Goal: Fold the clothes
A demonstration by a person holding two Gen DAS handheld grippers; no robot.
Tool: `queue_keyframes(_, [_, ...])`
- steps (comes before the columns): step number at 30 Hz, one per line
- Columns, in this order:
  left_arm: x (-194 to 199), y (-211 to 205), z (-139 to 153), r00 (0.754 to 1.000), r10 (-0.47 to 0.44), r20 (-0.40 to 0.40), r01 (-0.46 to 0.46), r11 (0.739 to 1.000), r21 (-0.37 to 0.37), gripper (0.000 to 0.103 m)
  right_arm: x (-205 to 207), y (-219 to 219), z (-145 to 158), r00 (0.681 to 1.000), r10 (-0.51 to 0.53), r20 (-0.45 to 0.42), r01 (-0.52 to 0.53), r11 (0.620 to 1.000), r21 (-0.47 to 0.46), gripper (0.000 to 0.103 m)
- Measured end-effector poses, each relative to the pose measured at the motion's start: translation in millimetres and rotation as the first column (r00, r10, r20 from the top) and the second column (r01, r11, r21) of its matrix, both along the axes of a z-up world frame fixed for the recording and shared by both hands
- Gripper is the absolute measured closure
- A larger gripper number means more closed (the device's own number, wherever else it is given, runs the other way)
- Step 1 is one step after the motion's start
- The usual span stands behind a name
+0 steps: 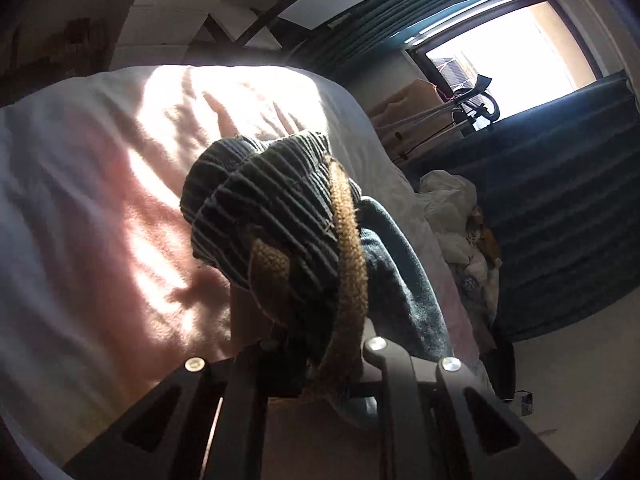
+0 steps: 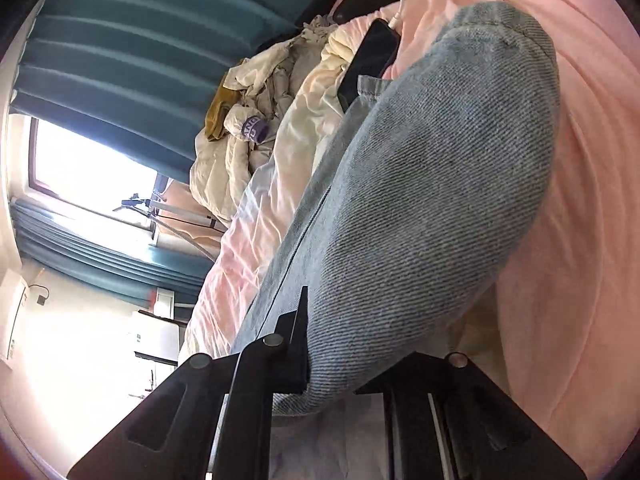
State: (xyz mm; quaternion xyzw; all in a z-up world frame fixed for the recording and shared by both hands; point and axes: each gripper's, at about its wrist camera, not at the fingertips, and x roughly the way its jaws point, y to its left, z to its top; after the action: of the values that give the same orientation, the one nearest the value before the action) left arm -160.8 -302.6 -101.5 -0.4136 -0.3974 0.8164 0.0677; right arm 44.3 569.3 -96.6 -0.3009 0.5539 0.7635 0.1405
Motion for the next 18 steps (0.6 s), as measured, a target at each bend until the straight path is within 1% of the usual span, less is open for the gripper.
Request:
queue_keyframes(2, [6,3,-14,1.0,-0.001,0.023,0.002,0.999,-0.046,0.09,-1,5,-16,1.0,-0.006,0.023,0.007,0.997,-0.075,0.091])
queue_keyframes(5, [15,10,-12,1.0,0.009,-0.019,-0.01,0.996,-0.087,0.088,3,12,-38,0.999,-0.037,0.041,0.044,0.982,-0.184,0.091])
queue_keyframes(6, [20,11,-10,1.0,0.006,-0.029,-0.009,0.995,-0.104,0.088,3,14,-41,0.998,-0.04,0.042,0.048,0.979,-0.198,0.091])
queue_keyframes(8, [26,14,-3,1.0,-0.001,-0.022,-0.002,0.991,-0.131,0.086,0,13,-38,0.998,-0.03,0.048,0.038,0.983,-0.179,0.091])
queue_keyframes(11, [36,16,5,1.0,-0.021,-0.008,0.019,0.986,-0.164,0.077,-4,11,-31,0.998,-0.004,0.068,0.013,0.991,-0.131,0.091])
queue_keyframes(13, [40,15,11,1.0,-0.03,-0.005,0.029,0.981,-0.19,0.072,-2,11,-33,0.998,-0.005,0.064,0.014,0.99,-0.14,0.091])
queue_keyframes(15, [49,12,22,1.0,-0.019,-0.025,0.013,0.974,-0.225,0.07,0,12,-36,0.998,-0.008,0.062,0.017,0.988,-0.152,0.091])
queue_keyframes(16, [58,9,30,0.999,-0.004,-0.047,-0.007,0.972,-0.237,0.069,1,12,-37,0.998,-0.009,0.061,0.018,0.987,-0.159,0.091])
queue_keyframes(18, [68,7,48,0.996,0.022,-0.088,-0.045,0.962,-0.269,0.063,2,13,-41,0.998,-0.013,0.066,0.024,0.985,-0.17,0.091])
